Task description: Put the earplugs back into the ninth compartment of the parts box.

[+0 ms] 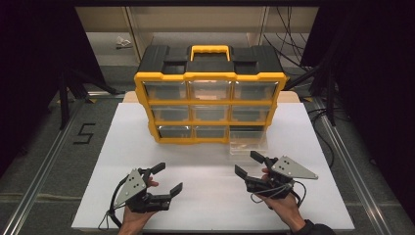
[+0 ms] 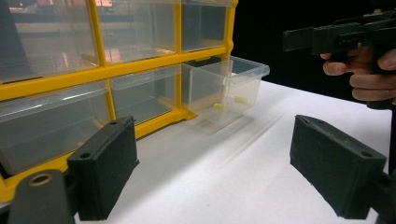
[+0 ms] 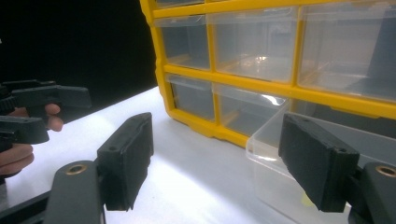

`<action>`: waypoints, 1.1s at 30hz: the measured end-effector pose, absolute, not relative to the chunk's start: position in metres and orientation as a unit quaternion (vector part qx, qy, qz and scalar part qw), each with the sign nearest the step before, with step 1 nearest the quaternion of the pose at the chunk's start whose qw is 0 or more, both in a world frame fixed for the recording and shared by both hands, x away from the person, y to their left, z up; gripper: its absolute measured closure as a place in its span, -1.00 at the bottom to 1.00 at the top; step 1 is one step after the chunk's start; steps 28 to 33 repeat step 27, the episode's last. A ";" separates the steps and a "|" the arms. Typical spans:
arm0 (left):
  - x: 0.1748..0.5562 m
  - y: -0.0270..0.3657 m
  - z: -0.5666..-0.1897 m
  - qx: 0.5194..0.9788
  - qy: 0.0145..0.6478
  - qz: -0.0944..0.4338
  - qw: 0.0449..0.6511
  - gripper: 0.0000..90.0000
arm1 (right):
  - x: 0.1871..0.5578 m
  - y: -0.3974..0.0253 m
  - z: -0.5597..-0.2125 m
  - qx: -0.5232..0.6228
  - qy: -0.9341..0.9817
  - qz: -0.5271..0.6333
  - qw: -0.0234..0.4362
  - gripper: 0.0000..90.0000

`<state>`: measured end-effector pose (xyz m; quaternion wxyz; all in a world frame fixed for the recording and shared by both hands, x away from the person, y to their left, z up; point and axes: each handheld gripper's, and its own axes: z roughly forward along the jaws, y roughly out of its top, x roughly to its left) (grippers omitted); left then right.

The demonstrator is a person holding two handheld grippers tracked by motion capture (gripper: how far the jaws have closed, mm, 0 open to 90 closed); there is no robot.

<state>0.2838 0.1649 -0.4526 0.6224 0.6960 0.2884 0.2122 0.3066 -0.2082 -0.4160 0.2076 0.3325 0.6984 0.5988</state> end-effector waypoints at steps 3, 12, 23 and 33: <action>0.283 0.165 -0.453 0.697 0.288 0.210 0.622 -0.68 | 0.303 -0.208 -0.417 0.329 0.701 0.596 0.212 -0.41; 0.285 0.165 -0.453 0.697 0.290 0.207 0.622 -0.68 | 0.294 -0.214 -0.421 0.327 0.697 0.599 0.219 -0.41; 0.285 0.164 -0.454 0.698 0.290 0.207 0.621 -0.68 | 0.292 -0.217 -0.423 0.329 0.695 0.602 0.217 -0.45; 0.285 0.164 -0.454 0.699 0.289 0.207 0.620 -0.68 | 0.293 -0.218 -0.423 0.332 0.693 0.602 0.217 -0.46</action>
